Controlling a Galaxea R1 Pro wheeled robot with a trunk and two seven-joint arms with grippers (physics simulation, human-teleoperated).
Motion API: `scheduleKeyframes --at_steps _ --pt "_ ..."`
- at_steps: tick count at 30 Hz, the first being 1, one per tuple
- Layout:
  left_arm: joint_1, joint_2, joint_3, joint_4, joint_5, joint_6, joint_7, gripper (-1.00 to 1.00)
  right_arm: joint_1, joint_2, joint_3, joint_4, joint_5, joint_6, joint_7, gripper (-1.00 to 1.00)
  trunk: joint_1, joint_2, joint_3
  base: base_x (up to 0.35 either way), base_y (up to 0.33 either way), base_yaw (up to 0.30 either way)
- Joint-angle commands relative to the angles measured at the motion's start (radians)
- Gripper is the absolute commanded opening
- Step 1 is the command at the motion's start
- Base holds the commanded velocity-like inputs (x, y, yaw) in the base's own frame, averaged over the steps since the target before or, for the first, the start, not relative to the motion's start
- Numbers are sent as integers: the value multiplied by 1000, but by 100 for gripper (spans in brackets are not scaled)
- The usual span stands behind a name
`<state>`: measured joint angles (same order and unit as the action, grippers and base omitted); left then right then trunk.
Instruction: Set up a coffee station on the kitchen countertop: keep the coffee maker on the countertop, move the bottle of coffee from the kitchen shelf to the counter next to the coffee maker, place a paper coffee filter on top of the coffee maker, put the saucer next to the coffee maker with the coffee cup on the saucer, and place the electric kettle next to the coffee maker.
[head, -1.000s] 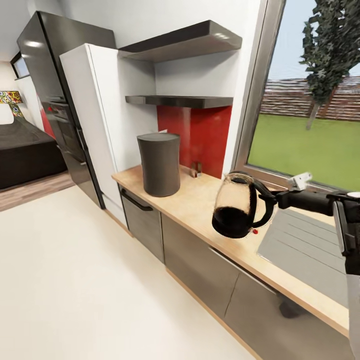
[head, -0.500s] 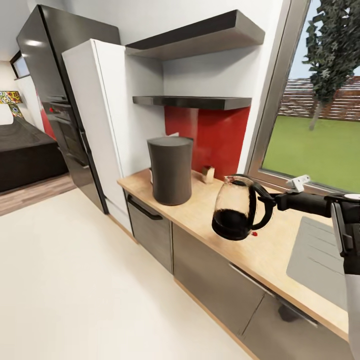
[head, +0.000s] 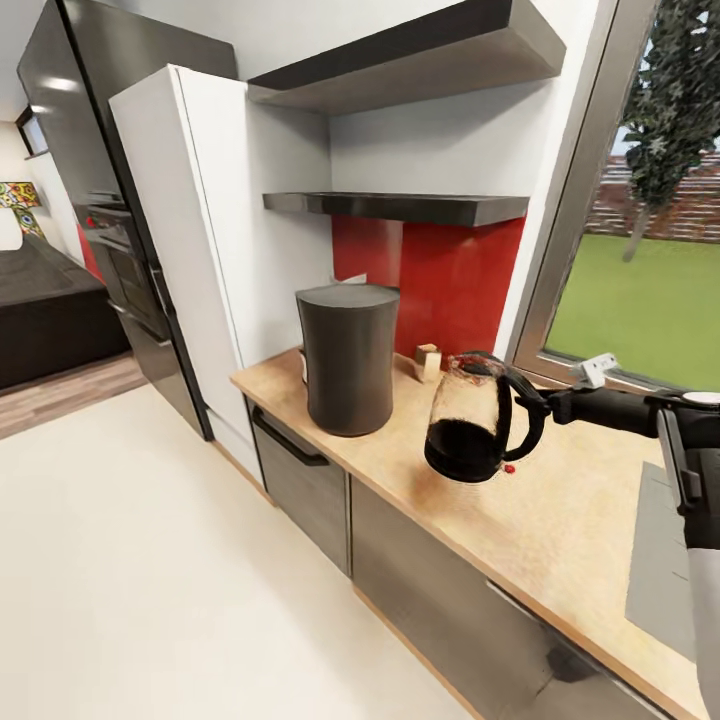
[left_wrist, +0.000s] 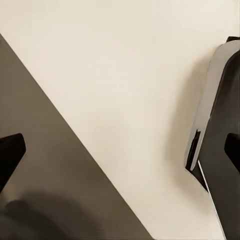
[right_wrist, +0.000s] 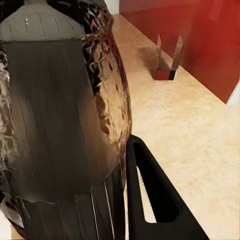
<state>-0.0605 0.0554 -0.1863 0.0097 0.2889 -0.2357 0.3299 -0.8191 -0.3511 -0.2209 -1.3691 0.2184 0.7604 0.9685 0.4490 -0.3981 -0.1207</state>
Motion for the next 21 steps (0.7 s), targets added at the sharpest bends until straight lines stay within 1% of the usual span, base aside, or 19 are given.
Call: scheduleKeyframes --at_steps 1,6,9,13,21 --pt "-1 0 -9 1 9 -4 1 100 -2 1 -2 3 6 4 10 -100 1 -2 -2 333 76 0" --pt "-1 -1 -9 1 9 -3 1 100 -2 1 -2 16 7 0 10 -100 1 -2 -2 322 81 0" --pt "-1 -2 -9 1 12 -2 2 100 -2 1 -2 20 6 -1 10 -100 1 -2 -2 217 59 0" --pt "-1 -2 -7 1 14 -1 3 100 -2 0 -2 24 6 -1 10 -100 1 -2 -2 68 18 0" --pt "-1 -3 -7 1 15 -2 2 100 -2 0 -2 37 7 -2 10 -100 1 -2 -2 7 2 0"
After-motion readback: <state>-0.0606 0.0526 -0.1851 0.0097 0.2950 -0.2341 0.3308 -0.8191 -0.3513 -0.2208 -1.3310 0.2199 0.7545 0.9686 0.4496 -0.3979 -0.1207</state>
